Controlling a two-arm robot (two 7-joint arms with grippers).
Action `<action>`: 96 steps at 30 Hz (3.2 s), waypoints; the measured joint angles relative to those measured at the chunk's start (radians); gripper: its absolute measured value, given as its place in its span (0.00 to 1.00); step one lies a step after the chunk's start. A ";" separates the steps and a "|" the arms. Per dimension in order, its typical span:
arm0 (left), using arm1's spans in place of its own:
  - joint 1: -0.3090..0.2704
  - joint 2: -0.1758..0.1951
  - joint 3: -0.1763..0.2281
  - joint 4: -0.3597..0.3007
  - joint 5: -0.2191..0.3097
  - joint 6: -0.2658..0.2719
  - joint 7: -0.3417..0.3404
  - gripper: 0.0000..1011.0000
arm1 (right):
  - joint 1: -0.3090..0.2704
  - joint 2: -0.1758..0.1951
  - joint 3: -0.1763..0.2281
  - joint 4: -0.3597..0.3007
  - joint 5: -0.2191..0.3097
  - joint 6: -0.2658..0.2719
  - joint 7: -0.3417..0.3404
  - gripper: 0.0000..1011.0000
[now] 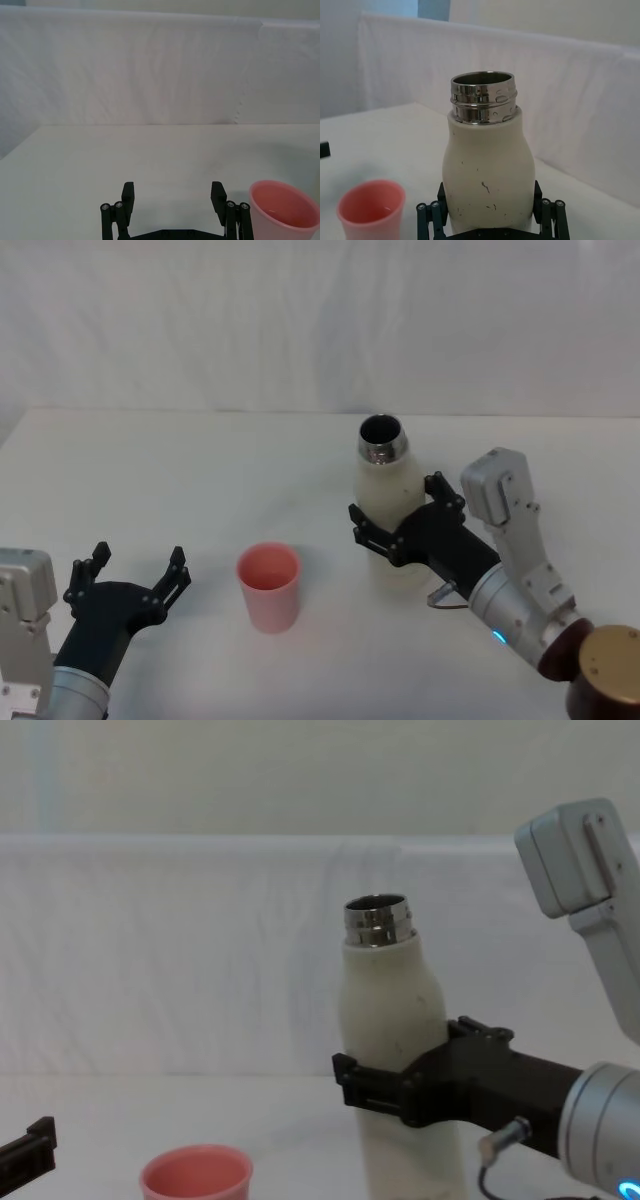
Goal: Grasp the thermos with one hand and pour water into the cup lid.
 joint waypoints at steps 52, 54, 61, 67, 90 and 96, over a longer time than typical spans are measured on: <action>0.000 0.000 0.000 0.000 0.000 0.000 0.000 0.99 | 0.069 0.046 -0.168 0.022 -0.742 0.045 -0.066 0.95; 0.000 0.000 0.000 0.000 0.000 0.000 0.000 0.99 | 0.075 0.041 -0.175 0.029 -0.767 0.049 -0.069 0.95; 0.000 0.000 0.000 0.000 0.000 0.000 0.000 0.99 | 0.086 0.034 -0.191 0.042 -0.834 0.064 -0.076 0.95; 0.000 0.000 0.000 0.000 0.000 0.000 0.000 0.99 | 0.089 0.033 -0.199 0.045 -0.876 0.073 -0.077 0.95; 0.000 0.000 0.000 0.000 0.000 0.000 0.000 0.99 | 0.111 0.023 -0.221 0.064 -0.980 0.100 -0.079 0.95; 0.000 0.000 0.000 0.000 0.000 0.000 0.000 0.99 | 0.119 0.020 -0.226 0.071 -0.993 0.104 -0.075 0.95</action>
